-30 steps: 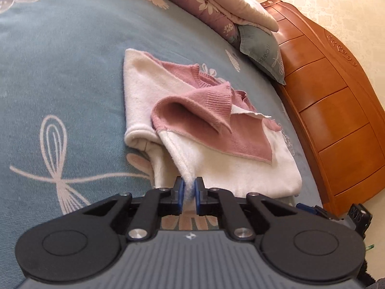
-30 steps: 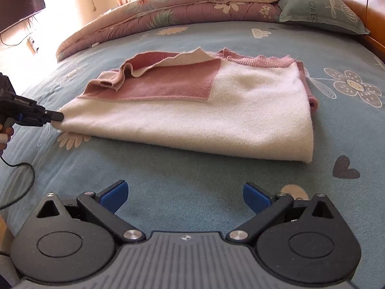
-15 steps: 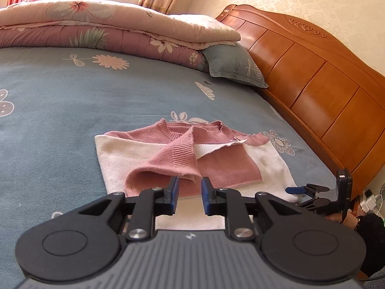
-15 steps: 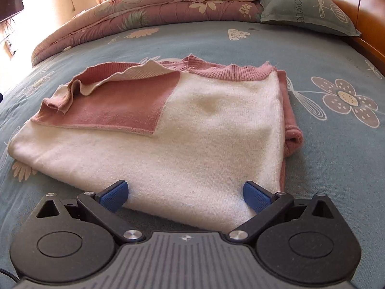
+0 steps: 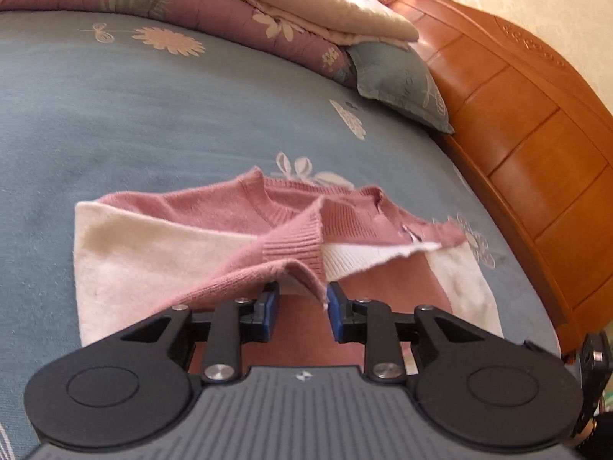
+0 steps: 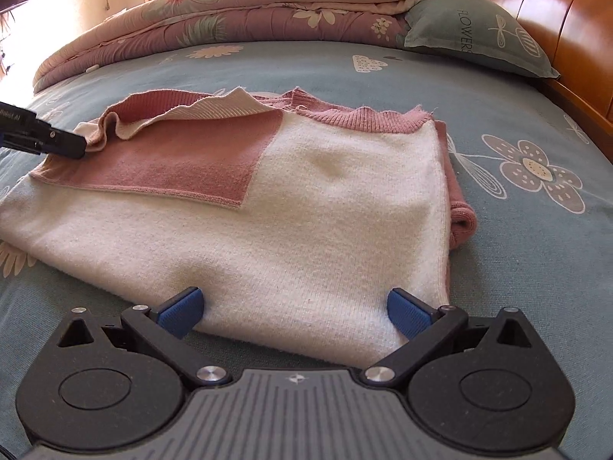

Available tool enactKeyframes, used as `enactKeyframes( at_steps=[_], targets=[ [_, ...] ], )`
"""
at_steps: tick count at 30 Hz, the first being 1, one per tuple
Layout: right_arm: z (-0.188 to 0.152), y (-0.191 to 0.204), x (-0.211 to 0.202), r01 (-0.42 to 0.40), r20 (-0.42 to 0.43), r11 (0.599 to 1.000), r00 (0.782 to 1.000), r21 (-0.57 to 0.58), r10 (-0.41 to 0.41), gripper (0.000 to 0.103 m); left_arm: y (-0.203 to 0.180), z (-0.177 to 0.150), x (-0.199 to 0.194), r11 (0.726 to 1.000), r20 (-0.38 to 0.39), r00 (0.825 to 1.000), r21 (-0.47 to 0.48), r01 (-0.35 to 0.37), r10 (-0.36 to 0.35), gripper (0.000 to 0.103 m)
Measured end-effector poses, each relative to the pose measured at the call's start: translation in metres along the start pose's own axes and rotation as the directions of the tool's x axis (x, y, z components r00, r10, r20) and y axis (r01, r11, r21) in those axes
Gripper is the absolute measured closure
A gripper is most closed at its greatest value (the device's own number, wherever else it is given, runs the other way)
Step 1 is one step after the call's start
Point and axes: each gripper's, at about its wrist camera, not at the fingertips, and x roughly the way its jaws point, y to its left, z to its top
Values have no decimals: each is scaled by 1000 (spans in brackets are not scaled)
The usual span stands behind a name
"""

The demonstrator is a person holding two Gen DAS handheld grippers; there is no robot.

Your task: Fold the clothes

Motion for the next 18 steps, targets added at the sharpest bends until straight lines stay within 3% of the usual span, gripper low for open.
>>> enactKeyframes(
  at_steps=[2,4,6,8,10,13,16,18],
  targets=[
    [-1,1,-1,4,7,1000,1000,-3,-3,0,15,14,-6,994,60,997,-97,-43,49,75],
    [-2,0,-1,4,8,1000,1000,-5,-4,0,19,16,-12,992,79,996,-124,-27,37,73],
    [-2,0,-2,1,9,1000,1000,-8,-1,0,12,10,-14,996,67,998,-87,16,-10,66],
    [-2,0,-2,0,14,1000,1000,-13,0,0,2,-1,-7,1000,26,1000,-20,-2,2,57],
    [-4,1,-2,1,23,1000,1000,-18,0,0,-8,-12,-1,999,-16,1000,48,-19,20,57],
    [-5,0,-3,-5,26,1000,1000,-19,5,0,0,-28,9,999,-61,997,14,-42,42,57],
    [-5,-1,-5,-13,25,1000,1000,-19,13,0,5,-47,-7,1000,-34,999,-8,-28,28,57],
    [-2,-4,-10,-33,37,999,999,-2,33,0,0,-56,-22,999,-27,999,41,-28,29,57]
  ],
)
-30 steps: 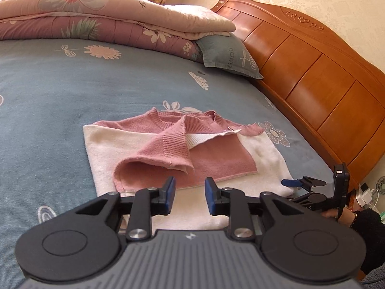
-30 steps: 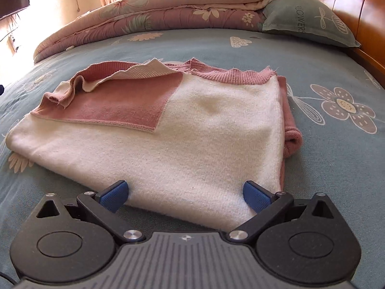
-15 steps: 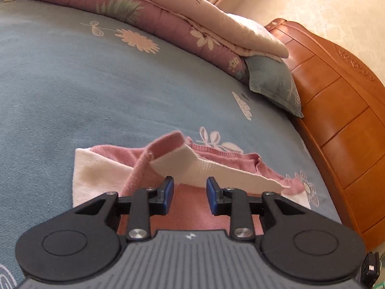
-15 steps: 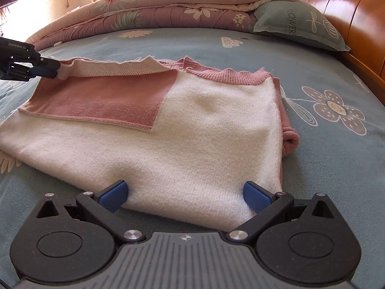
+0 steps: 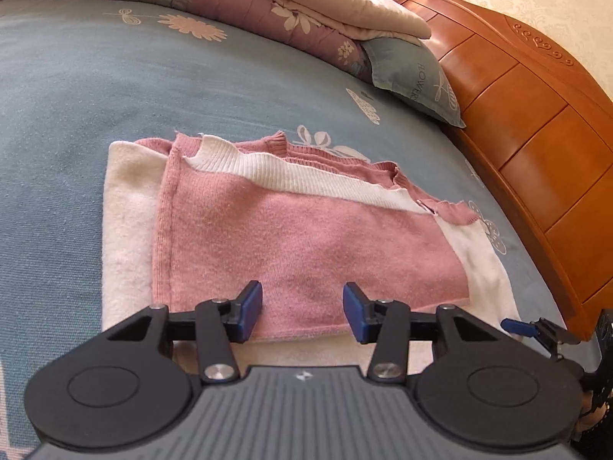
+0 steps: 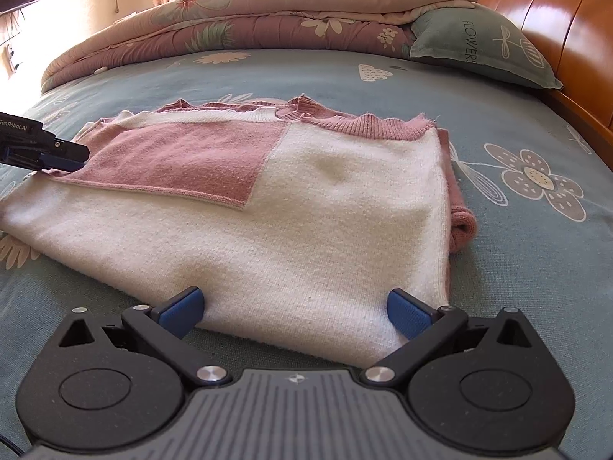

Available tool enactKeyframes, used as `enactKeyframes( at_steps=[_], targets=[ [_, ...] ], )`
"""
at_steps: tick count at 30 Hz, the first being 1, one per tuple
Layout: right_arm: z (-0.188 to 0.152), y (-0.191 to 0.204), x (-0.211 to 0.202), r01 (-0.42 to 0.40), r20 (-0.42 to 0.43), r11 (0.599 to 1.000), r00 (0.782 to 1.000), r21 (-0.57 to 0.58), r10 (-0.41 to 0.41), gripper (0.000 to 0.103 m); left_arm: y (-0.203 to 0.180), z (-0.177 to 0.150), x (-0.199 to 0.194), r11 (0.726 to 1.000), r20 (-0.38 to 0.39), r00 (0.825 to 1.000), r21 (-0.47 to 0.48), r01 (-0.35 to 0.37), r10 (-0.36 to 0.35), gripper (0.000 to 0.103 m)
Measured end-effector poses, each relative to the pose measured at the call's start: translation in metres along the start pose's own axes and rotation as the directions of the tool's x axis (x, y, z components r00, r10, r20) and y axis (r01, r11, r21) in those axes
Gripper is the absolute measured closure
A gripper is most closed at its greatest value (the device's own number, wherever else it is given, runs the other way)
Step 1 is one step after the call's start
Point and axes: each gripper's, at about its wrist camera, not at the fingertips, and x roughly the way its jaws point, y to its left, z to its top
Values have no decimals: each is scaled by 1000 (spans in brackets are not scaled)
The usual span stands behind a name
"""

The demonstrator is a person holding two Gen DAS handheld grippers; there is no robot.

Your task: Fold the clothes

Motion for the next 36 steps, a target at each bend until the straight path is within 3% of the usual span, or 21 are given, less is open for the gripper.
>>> enactKeyframes(
  at_steps=[2,5,9,12,14,16,18,21,24,26,31,36],
  targets=[
    [2,-4,-9,-22,41,999,999,29,21,0,-6,-9,-14,998,13,999,55,-42,41,57],
    [4,-11,-20,-5,111,998,994,62,-2,0,-6,-22,-39,993,81,992,62,-100,95,57],
    [5,-32,-27,-20,143,989,990,147,-1,0,4,-40,-66,994,151,983,-42,-100,105,60],
    [4,-39,-29,-42,154,983,988,177,15,0,-8,-51,-77,996,177,981,25,-81,76,59],
    [6,-35,-31,-76,171,984,984,160,49,0,-19,-54,-77,994,171,984,91,-60,44,58],
    [8,-29,-29,-95,166,987,983,133,73,0,-20,-52,-66,992,129,989,99,-80,67,58],
    [8,-25,-23,-89,146,989,987,121,71,0,-9,-56,-52,997,57,995,14,-79,78,60],
    [-6,-35,-14,-89,88,982,993,165,75,0,-8,-72,-56,998,47,997,-5,-62,62,59],
    [-17,-40,-23,-126,108,981,988,150,111,0,-13,-82,-68,999,24,998,3,-53,53,59],
    [-14,-39,-28,-118,101,982,989,147,104,0,-17,-78,-76,998,13,999,16,-53,53,59],
    [10,-37,-32,-104,160,984,984,146,80,0,-39,-57,-78,994,75,997,108,-18,10,58],
    [20,-54,0,-100,110,973,991,206,79,0,-32,-63,-47,997,-15,998,61,-56,57,58]
  ],
)
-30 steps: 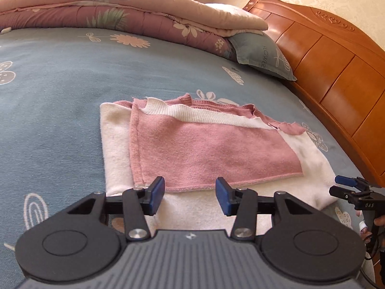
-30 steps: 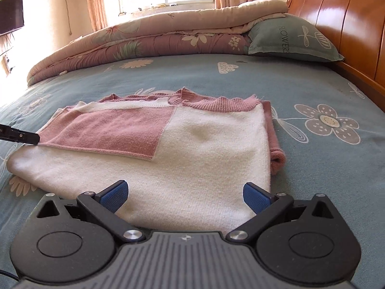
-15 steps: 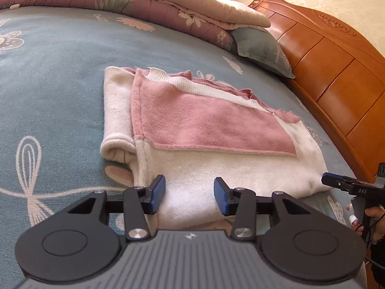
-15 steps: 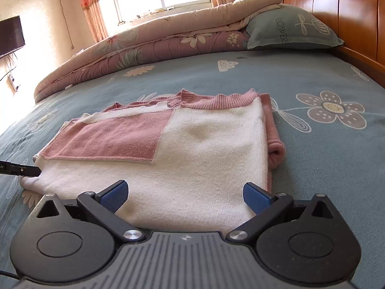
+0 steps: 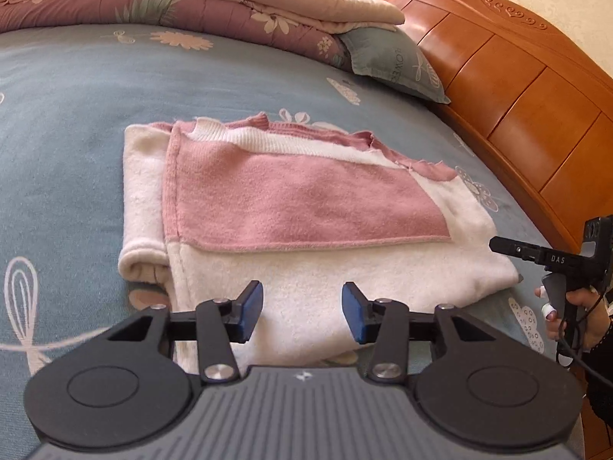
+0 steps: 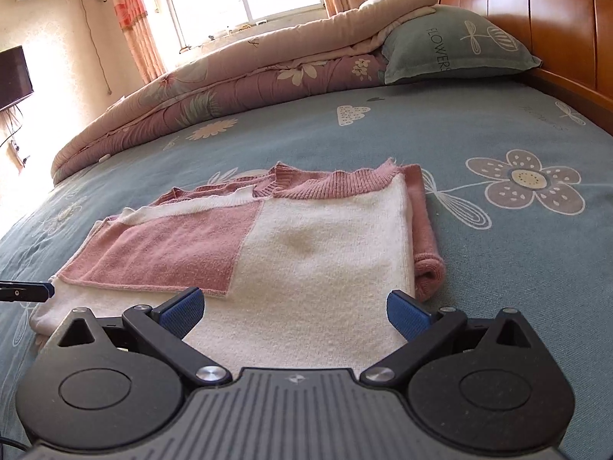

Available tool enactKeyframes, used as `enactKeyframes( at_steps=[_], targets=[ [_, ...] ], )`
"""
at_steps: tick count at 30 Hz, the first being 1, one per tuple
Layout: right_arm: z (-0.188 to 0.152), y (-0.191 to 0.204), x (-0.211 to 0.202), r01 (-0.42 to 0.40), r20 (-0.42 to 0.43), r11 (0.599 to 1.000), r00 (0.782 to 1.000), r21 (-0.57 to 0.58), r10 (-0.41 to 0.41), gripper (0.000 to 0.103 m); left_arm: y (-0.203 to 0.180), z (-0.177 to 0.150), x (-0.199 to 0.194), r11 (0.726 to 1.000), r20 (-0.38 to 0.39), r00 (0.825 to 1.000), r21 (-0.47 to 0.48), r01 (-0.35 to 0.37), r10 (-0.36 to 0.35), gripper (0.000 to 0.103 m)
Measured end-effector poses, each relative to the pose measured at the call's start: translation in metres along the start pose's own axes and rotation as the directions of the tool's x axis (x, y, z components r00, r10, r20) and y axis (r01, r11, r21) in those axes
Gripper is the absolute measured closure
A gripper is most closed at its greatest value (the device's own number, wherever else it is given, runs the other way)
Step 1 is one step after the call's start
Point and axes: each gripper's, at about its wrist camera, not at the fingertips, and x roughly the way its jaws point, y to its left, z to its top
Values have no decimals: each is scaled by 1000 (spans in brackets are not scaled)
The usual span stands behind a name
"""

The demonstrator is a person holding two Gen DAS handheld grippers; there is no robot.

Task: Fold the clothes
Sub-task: 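Open the left tool and lift it away from the folded sweater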

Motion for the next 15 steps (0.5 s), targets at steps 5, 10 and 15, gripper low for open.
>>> enactKeyframes(
  at_steps=[5,10,15],
  targets=[
    [-4,4,-9,34,-26,999,999,-37,-35,0,7,-16,-19,999,12,1000,-50,5,-4,57],
    [-4,57,-11,14,-41,983,999,-184,-22,0,-24,1,-18,995,43,998,82,-54,51,57],
    [-22,99,30,50,-147,956,984,-290,-96,0,-46,-3,15,981,-29,990,148,-129,134,57]
  ],
)
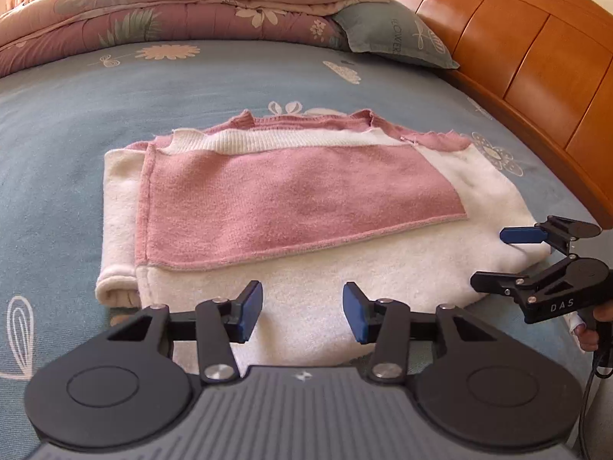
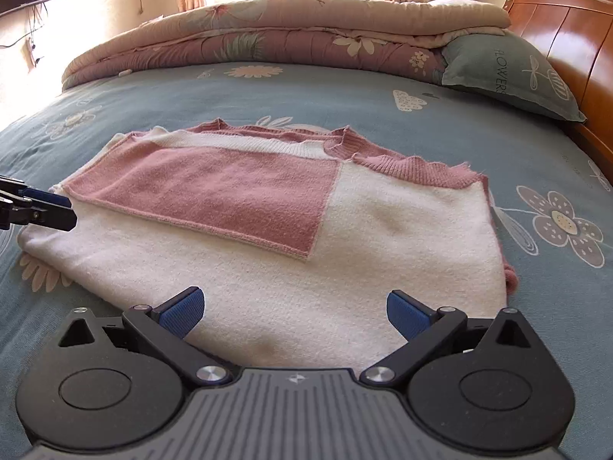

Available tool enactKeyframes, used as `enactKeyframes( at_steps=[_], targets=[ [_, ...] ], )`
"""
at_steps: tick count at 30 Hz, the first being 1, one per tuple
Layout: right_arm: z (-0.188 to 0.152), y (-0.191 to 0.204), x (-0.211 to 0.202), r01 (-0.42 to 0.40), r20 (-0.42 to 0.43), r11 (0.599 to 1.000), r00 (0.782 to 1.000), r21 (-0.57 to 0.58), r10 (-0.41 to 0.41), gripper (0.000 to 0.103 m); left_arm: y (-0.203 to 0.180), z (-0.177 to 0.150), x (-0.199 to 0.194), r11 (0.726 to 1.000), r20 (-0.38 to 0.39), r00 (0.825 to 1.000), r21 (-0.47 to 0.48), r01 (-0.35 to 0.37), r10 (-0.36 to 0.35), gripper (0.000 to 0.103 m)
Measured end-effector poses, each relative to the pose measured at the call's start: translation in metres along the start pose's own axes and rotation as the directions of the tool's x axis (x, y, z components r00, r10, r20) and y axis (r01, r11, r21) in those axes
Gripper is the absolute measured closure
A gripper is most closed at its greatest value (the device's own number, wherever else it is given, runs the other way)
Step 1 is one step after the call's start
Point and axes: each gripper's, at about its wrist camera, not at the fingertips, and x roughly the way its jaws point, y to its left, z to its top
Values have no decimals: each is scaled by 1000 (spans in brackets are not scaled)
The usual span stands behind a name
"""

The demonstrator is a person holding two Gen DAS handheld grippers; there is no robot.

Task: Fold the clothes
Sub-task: 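Open the left tool and lift it away from the folded sweater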

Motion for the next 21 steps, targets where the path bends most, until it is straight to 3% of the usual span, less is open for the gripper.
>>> enactKeyframes(
  at_steps=[3,8,12,16,18,21],
  targets=[
    [-12,-1,-1,7,25,1000,1000,25,-8,0,3,-16,-1,1000,15,1000,-2,6,-6,52],
    [-10,-6,1,4,31,998,1000,56,-5,0,3,-18,-7,1000,-8,1000,-10,23,-23,47],
    [-12,-1,2,35,48,997,998,61,-38,0,-5,-19,-6,1000,-10,1000,11,17,-16,37],
    [-10,2,2,55,46,997,997,48,-57,0,-11,-17,-6,1000,-2,1000,14,-13,13,38],
    [-7,5,1,69,35,997,997,23,-70,0,-15,-15,-12,999,8,1000,42,-30,29,40],
    [-2,11,-10,101,28,992,995,-80,-99,0,-27,-14,-24,983,34,997,165,-81,76,40]
  ],
)
